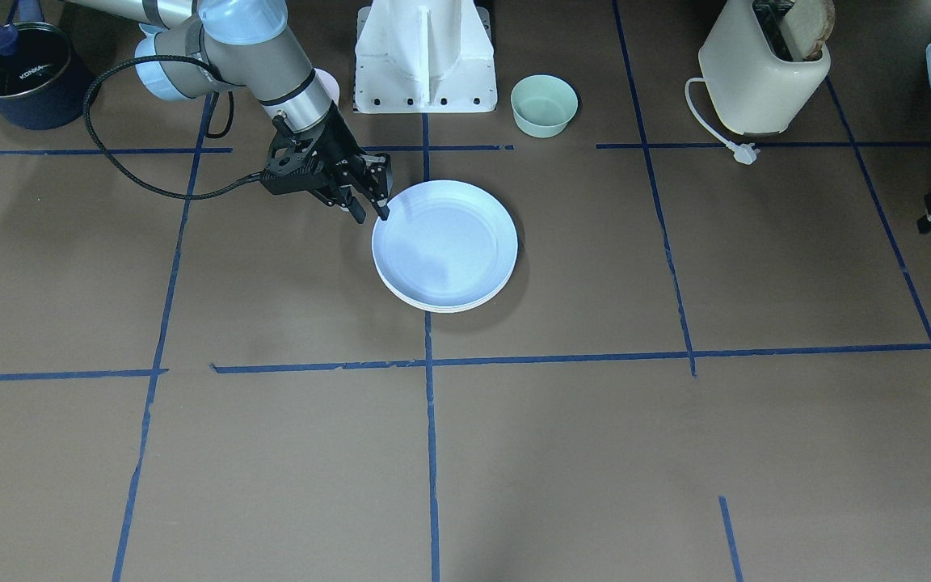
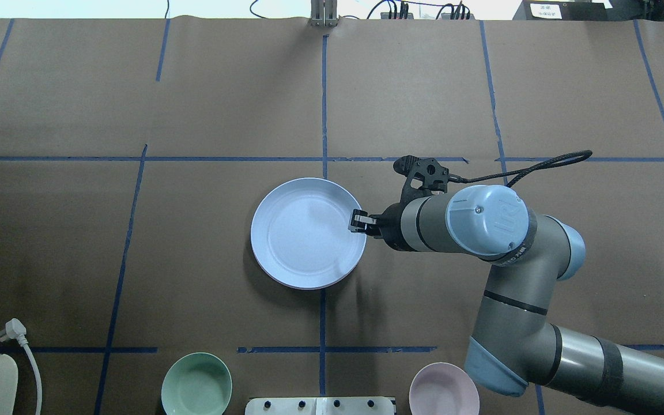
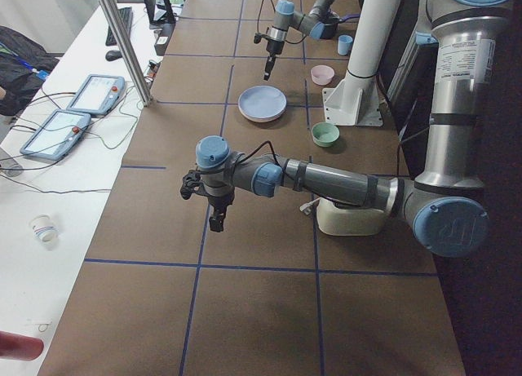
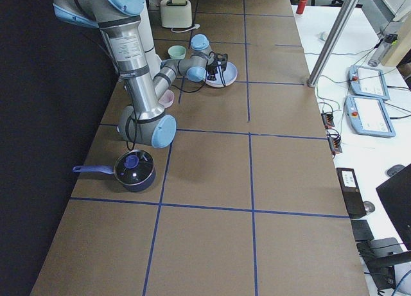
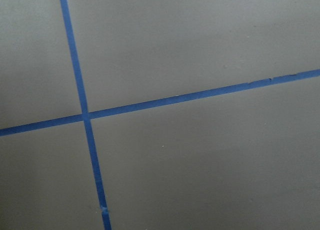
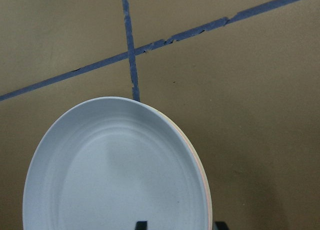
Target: Stack three plates with pink and blue
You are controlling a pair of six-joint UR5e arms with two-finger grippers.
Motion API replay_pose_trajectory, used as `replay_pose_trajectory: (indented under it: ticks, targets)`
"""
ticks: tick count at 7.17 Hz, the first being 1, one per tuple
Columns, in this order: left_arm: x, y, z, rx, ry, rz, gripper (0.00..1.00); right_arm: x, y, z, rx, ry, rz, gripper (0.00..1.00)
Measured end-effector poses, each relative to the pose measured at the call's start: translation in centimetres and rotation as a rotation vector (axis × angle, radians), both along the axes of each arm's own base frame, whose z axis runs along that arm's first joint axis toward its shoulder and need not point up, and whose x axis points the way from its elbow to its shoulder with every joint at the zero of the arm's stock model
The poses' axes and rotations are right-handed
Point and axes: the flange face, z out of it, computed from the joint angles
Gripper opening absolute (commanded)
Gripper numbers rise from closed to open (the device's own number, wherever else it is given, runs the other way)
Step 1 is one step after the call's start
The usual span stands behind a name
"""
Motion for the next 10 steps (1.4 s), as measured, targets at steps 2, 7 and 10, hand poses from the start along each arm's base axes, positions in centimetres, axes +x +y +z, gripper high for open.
replay_pose_trajectory:
  ticks: [2,7,10]
  targets:
    - [-1.2,0.4,0.7,0.002,-0.004,-0.006,1.0,3.2,-2.3,0.0,-0.03,0.069,0.006,1.0]
    - [-9.8,1.7,8.3,0.003,-0.032,-0.011,1.0,24.5,-12.2,7.2,0.082,0.307,-0.225,1.0]
    - [-10.1,2.3,9.8,-0.02,-0.019,-0.004,1.0,39.1,-14.9,20.2,0.142,0.309,-0.341,1.0]
